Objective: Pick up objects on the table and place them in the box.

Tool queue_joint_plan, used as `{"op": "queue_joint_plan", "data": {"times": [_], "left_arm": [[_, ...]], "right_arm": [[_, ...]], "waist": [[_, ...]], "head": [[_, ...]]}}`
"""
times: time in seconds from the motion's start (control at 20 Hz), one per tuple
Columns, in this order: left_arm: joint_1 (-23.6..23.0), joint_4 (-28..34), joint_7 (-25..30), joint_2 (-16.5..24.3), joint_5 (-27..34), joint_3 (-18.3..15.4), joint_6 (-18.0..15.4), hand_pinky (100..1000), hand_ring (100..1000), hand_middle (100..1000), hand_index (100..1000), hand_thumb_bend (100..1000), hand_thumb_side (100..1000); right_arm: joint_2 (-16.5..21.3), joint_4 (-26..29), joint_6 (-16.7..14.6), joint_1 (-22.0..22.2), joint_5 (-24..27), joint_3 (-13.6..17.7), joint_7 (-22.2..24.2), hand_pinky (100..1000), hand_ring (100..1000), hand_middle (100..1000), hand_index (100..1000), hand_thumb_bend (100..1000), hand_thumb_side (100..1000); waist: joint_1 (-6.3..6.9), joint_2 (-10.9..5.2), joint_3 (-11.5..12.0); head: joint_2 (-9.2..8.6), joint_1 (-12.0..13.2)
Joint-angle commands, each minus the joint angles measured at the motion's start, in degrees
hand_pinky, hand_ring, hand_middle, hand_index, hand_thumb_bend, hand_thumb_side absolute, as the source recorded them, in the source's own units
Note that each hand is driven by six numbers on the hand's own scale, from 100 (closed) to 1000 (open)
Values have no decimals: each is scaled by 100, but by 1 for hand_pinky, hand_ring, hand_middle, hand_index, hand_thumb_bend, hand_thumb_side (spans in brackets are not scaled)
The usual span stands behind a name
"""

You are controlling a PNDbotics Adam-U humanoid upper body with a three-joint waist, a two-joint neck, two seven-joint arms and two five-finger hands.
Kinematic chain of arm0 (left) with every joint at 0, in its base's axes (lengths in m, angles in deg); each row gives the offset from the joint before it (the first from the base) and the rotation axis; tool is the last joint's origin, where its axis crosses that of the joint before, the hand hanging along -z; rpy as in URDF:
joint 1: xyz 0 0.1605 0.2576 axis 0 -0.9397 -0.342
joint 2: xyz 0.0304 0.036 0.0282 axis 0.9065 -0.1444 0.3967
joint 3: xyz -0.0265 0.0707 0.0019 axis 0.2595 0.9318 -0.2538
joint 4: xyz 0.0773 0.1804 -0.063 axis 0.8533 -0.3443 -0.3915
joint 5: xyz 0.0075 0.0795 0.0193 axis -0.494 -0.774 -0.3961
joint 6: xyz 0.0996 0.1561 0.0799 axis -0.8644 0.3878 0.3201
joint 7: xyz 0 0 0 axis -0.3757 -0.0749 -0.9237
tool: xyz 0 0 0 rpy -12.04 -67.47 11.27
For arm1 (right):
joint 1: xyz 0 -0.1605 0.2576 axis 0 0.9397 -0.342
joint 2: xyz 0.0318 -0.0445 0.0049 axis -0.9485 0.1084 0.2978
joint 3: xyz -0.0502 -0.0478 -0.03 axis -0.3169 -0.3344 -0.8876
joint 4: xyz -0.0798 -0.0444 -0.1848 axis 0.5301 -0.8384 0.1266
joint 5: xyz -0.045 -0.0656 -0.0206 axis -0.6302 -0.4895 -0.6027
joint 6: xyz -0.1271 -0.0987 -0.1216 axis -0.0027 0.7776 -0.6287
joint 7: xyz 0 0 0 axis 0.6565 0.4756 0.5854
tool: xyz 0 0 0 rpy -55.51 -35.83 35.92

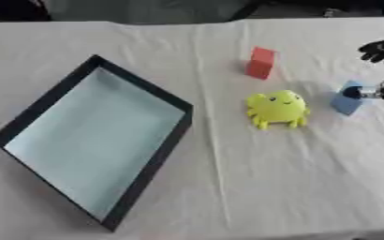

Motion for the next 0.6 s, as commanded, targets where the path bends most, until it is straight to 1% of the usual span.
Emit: {"op": "queue_joint_plan", "data": {"times": [0.05,0.35,0.6], "left_arm": [[16,51,19,111,-23,-29,-11,798,574,790,783,429,657],[24,54,14,101,-19,-33,-14,798,574,790,783,428,658],[27,51,29,82,-18,-24,-12,798,574,790,781,426,658]], "right_arm": [[108,-144,-51,-126,-154,14,6,901,893,840,941,638,499],[45,-438,-115,-246,-365,-50,45,903,894,840,938,637,503],[16,-691,-128,-370,-493,-84,24,904,893,835,919,615,495]], "waist": [[9,-45,13],[32,-5,33],[46,31,43]], "head": [[-6,-13],[-6,-11],[-6,-9]]}}
